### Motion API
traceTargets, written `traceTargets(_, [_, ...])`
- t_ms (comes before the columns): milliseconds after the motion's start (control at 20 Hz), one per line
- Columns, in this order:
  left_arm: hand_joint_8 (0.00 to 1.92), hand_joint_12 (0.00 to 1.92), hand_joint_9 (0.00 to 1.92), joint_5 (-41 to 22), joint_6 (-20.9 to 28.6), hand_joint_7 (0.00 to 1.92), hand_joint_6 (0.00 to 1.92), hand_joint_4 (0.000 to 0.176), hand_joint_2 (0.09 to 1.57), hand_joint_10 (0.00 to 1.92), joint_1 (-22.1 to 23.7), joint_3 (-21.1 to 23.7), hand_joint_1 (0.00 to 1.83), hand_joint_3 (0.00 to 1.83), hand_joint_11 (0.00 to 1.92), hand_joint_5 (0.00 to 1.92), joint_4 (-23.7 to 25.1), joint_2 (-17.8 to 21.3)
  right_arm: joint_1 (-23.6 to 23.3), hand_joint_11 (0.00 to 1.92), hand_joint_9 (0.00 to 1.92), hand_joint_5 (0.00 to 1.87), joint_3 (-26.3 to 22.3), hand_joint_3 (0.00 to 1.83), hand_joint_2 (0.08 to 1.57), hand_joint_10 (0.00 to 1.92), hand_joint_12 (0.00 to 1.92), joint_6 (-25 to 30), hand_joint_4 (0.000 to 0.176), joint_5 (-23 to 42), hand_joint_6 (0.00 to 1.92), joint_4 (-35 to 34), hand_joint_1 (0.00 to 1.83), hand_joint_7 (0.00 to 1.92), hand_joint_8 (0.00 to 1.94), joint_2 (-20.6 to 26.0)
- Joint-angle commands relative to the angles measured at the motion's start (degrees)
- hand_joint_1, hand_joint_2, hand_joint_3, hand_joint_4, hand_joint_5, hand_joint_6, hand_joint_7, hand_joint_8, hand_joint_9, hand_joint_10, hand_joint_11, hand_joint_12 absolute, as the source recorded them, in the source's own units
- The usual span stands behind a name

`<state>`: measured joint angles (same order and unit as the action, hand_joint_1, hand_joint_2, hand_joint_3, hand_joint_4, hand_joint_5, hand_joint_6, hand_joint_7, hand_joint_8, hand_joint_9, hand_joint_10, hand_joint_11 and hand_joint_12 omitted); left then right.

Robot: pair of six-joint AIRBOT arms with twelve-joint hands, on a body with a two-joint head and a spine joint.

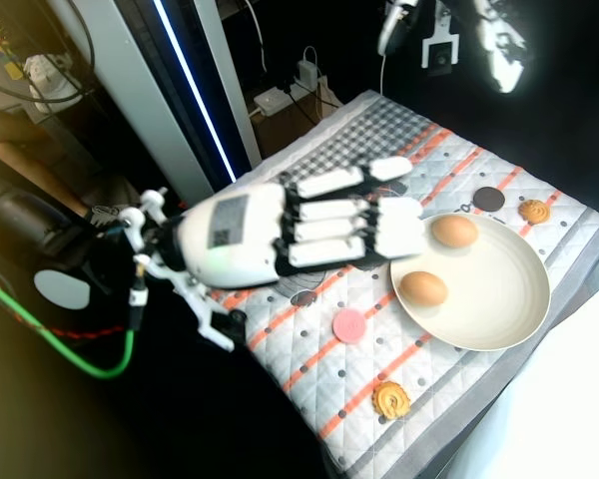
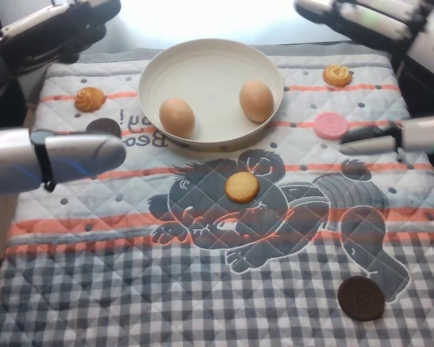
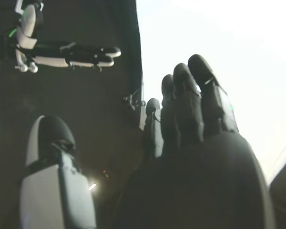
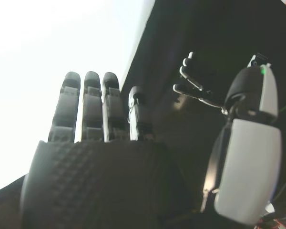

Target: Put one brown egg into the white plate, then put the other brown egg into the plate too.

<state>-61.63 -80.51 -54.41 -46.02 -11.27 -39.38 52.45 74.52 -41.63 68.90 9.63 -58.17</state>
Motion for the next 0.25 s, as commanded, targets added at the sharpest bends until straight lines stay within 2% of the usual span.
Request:
traceTargets(0, [0.00, 0.96, 0.25, -7.7, 0.4, 0.26, 0.00, 0.132, 0.83, 0.00, 0.5, -0.3, 0.70, 0.00, 0.00, 0.22, -0.4, 0.3, 0.9, 0.00, 0.09, 0.03, -0.7, 0.01, 0.86, 0.00, 0.00, 0.2, 0.162, 8.3, 0.01, -4.0, 0.77, 0.09, 0.00, 0.6])
traceTargets(50, [0.01, 0.79, 0.24, -7.7, 0.5, 0.24, 0.01, 0.167, 0.84, 0.00, 0.6, -0.3, 0.69, 0.00, 0.00, 0.19, -0.4, 0.3, 2.9, 0.00, 0.06, 0.01, -1.6, 0.00, 0.85, 0.00, 0.00, 0.2, 0.173, 9.8, 0.00, -5.8, 0.75, 0.06, 0.00, 1.5])
traceTargets(150, [0.01, 0.49, 0.17, -9.2, 3.4, 0.19, 0.00, 0.176, 0.85, 0.01, 0.6, -0.9, 0.70, 0.00, 0.00, 0.18, -0.2, 0.3, 4.6, 0.04, 0.07, 0.06, -2.1, 0.00, 0.86, 0.01, 0.02, 0.2, 0.176, 12.1, 0.02, -8.3, 0.75, 0.09, 0.01, 2.7])
traceTargets(200, [0.00, 0.49, 0.18, -10.2, 5.4, 0.19, 0.00, 0.176, 0.85, 0.01, 0.6, -1.5, 0.70, 0.00, 0.00, 0.19, -0.1, 0.1, 4.6, 0.06, 0.07, 0.07, -2.2, 0.01, 0.87, 0.01, 0.03, 0.2, 0.169, 12.6, 0.02, -8.6, 0.74, 0.09, 0.01, 2.5])
